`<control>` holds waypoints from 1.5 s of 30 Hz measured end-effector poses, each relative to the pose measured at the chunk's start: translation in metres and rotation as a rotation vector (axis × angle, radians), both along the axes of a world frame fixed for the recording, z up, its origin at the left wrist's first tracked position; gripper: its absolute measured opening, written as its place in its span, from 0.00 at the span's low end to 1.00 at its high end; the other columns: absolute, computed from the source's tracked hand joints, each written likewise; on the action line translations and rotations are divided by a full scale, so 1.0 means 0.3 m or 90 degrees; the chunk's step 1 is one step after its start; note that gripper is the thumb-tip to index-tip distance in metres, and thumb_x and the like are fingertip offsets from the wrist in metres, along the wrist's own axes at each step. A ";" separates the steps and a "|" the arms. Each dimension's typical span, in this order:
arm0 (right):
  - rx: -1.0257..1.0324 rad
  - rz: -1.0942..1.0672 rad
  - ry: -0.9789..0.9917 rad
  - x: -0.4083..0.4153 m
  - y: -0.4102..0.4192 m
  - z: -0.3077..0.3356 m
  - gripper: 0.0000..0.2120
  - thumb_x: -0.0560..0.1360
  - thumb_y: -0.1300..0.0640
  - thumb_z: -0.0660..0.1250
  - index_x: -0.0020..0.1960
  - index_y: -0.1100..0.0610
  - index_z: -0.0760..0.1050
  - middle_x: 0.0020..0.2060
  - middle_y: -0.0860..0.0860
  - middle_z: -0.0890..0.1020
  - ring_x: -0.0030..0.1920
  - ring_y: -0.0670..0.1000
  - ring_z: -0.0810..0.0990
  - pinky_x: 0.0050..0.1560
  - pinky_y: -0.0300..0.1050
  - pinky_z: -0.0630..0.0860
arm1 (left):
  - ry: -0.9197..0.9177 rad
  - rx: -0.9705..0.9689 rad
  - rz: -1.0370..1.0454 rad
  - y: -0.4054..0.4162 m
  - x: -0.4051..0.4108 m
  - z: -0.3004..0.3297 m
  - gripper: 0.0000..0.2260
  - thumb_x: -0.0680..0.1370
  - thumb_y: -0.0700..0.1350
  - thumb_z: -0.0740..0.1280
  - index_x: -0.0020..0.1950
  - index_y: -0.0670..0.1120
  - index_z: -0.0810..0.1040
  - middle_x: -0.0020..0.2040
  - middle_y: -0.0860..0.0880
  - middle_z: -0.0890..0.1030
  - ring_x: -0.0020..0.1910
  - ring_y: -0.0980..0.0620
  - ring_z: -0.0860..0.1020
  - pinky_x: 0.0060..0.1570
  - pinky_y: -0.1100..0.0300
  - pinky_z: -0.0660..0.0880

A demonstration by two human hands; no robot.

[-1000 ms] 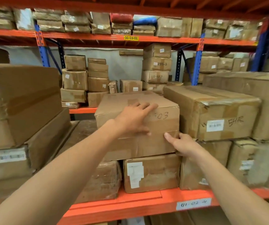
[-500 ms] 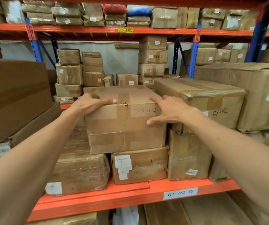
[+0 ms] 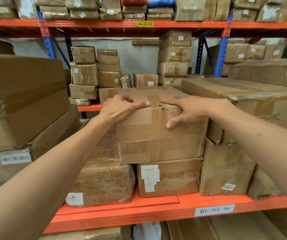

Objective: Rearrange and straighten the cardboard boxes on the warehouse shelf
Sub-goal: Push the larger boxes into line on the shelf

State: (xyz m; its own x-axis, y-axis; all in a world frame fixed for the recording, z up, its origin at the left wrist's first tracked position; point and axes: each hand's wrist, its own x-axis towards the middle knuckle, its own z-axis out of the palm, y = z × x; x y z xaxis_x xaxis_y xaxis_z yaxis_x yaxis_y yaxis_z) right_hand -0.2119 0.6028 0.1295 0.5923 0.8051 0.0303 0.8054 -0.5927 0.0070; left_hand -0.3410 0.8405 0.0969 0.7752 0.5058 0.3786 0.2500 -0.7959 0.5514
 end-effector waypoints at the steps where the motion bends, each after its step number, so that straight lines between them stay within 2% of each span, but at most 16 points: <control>1: 0.009 -0.003 0.010 0.001 -0.004 -0.009 0.54 0.59 0.18 0.68 0.77 0.27 0.44 0.80 0.47 0.62 0.77 0.56 0.63 0.74 0.60 0.62 | 0.000 -0.003 0.001 0.002 0.000 -0.004 0.45 0.56 0.86 0.59 0.60 0.58 0.81 0.67 0.49 0.80 0.60 0.46 0.76 0.51 0.51 0.69; 3: 0.011 -0.013 0.021 -0.002 -0.001 -0.018 0.54 0.58 0.18 0.67 0.77 0.26 0.43 0.80 0.47 0.60 0.77 0.56 0.63 0.74 0.60 0.63 | 0.005 -0.011 -0.008 0.001 -0.006 -0.012 0.46 0.56 0.87 0.59 0.62 0.58 0.80 0.67 0.49 0.80 0.57 0.47 0.75 0.51 0.51 0.70; 6: 0.010 -0.048 0.043 -0.020 0.005 -0.020 0.52 0.63 0.23 0.70 0.77 0.26 0.42 0.81 0.48 0.57 0.78 0.57 0.60 0.75 0.59 0.60 | 0.001 -0.037 -0.029 -0.008 -0.031 -0.023 0.46 0.58 0.85 0.61 0.64 0.56 0.80 0.67 0.48 0.80 0.59 0.46 0.77 0.57 0.49 0.76; 8: 0.003 -0.075 0.052 -0.024 0.001 -0.022 0.51 0.65 0.25 0.71 0.77 0.27 0.42 0.81 0.48 0.56 0.78 0.58 0.59 0.75 0.60 0.60 | -0.013 -0.069 -0.053 -0.013 -0.052 -0.033 0.47 0.59 0.84 0.62 0.67 0.54 0.79 0.67 0.48 0.79 0.57 0.48 0.77 0.54 0.52 0.75; 10: -0.013 -0.098 0.049 -0.032 0.010 -0.018 0.52 0.65 0.26 0.72 0.78 0.28 0.43 0.81 0.49 0.57 0.78 0.58 0.60 0.75 0.61 0.61 | -0.016 -0.091 -0.081 -0.007 -0.100 -0.051 0.49 0.61 0.83 0.63 0.72 0.52 0.75 0.71 0.47 0.77 0.62 0.48 0.77 0.55 0.54 0.73; 13: -0.063 -0.113 0.040 -0.066 0.050 0.039 0.56 0.63 0.25 0.72 0.81 0.36 0.48 0.79 0.50 0.63 0.76 0.56 0.64 0.75 0.59 0.62 | -0.033 -0.066 -0.084 0.026 -0.208 -0.081 0.51 0.64 0.83 0.62 0.78 0.53 0.67 0.76 0.47 0.72 0.71 0.47 0.73 0.66 0.52 0.72; 15: -0.089 -0.095 0.033 -0.110 0.094 0.096 0.57 0.60 0.21 0.69 0.82 0.44 0.55 0.78 0.50 0.67 0.75 0.55 0.67 0.74 0.55 0.63 | -0.086 -0.028 -0.032 0.063 -0.302 -0.085 0.48 0.67 0.82 0.60 0.79 0.54 0.64 0.77 0.49 0.70 0.74 0.48 0.70 0.71 0.46 0.70; 17: -0.064 -0.063 0.020 -0.162 0.154 0.146 0.60 0.58 0.19 0.66 0.82 0.46 0.56 0.79 0.51 0.64 0.76 0.55 0.65 0.74 0.54 0.61 | -0.189 0.006 0.040 0.119 -0.416 -0.067 0.43 0.72 0.78 0.60 0.78 0.52 0.66 0.75 0.49 0.74 0.72 0.49 0.72 0.69 0.46 0.72; 20: 0.022 0.043 -0.004 -0.255 0.282 0.199 0.60 0.58 0.18 0.65 0.82 0.42 0.51 0.81 0.49 0.58 0.79 0.55 0.60 0.76 0.56 0.57 | -0.368 0.075 0.183 0.209 -0.611 -0.028 0.32 0.78 0.67 0.64 0.74 0.49 0.70 0.66 0.48 0.79 0.62 0.51 0.78 0.61 0.52 0.77; 22: 0.058 0.113 -0.025 -0.341 0.374 0.221 0.60 0.59 0.18 0.65 0.82 0.41 0.47 0.82 0.49 0.56 0.80 0.55 0.58 0.77 0.57 0.57 | -0.425 0.119 0.270 0.252 -0.737 -0.024 0.27 0.79 0.61 0.68 0.72 0.47 0.70 0.62 0.47 0.78 0.57 0.51 0.78 0.57 0.51 0.79; 25: 0.059 0.194 -0.043 -0.492 0.510 0.250 0.63 0.56 0.15 0.64 0.81 0.37 0.40 0.83 0.53 0.49 0.81 0.60 0.53 0.77 0.62 0.55 | -0.426 0.166 0.395 0.312 -0.893 -0.042 0.33 0.76 0.60 0.73 0.73 0.44 0.67 0.64 0.43 0.74 0.62 0.46 0.75 0.62 0.50 0.75; 30: 0.117 0.272 -0.037 -0.748 0.730 0.344 0.59 0.60 0.19 0.69 0.79 0.31 0.37 0.82 0.53 0.37 0.80 0.64 0.51 0.75 0.69 0.57 | -0.326 -0.004 0.474 0.455 -1.086 -0.073 0.55 0.67 0.69 0.76 0.80 0.41 0.56 0.74 0.33 0.64 0.74 0.34 0.63 0.73 0.38 0.64; 34: 0.155 0.286 -0.056 -0.907 0.892 0.406 0.61 0.59 0.19 0.68 0.80 0.33 0.38 0.82 0.54 0.39 0.80 0.65 0.51 0.74 0.69 0.56 | -0.211 -0.189 0.343 0.588 -1.173 -0.100 0.62 0.61 0.70 0.79 0.82 0.43 0.51 0.79 0.36 0.62 0.77 0.36 0.64 0.74 0.38 0.65; 38: 0.150 0.226 -0.060 -0.999 1.055 0.420 0.60 0.61 0.20 0.68 0.81 0.37 0.39 0.82 0.57 0.41 0.80 0.67 0.49 0.74 0.71 0.54 | -0.138 -0.236 0.258 0.711 -1.208 -0.119 0.65 0.58 0.69 0.81 0.83 0.44 0.50 0.80 0.38 0.61 0.79 0.39 0.60 0.75 0.40 0.64; 42: 0.188 0.171 -0.019 -1.006 1.145 0.377 0.56 0.63 0.21 0.68 0.83 0.40 0.49 0.82 0.57 0.53 0.79 0.63 0.54 0.74 0.67 0.58 | -0.161 -0.323 0.274 0.770 -1.168 -0.108 0.70 0.52 0.69 0.82 0.82 0.46 0.48 0.80 0.36 0.50 0.79 0.35 0.54 0.74 0.39 0.62; 45: 0.290 0.186 0.005 -0.987 1.146 0.346 0.52 0.64 0.23 0.70 0.81 0.44 0.60 0.78 0.53 0.65 0.76 0.59 0.62 0.72 0.60 0.65 | -0.254 -0.441 0.283 0.777 -1.119 -0.089 0.73 0.45 0.65 0.86 0.80 0.51 0.48 0.80 0.35 0.49 0.79 0.35 0.54 0.74 0.37 0.64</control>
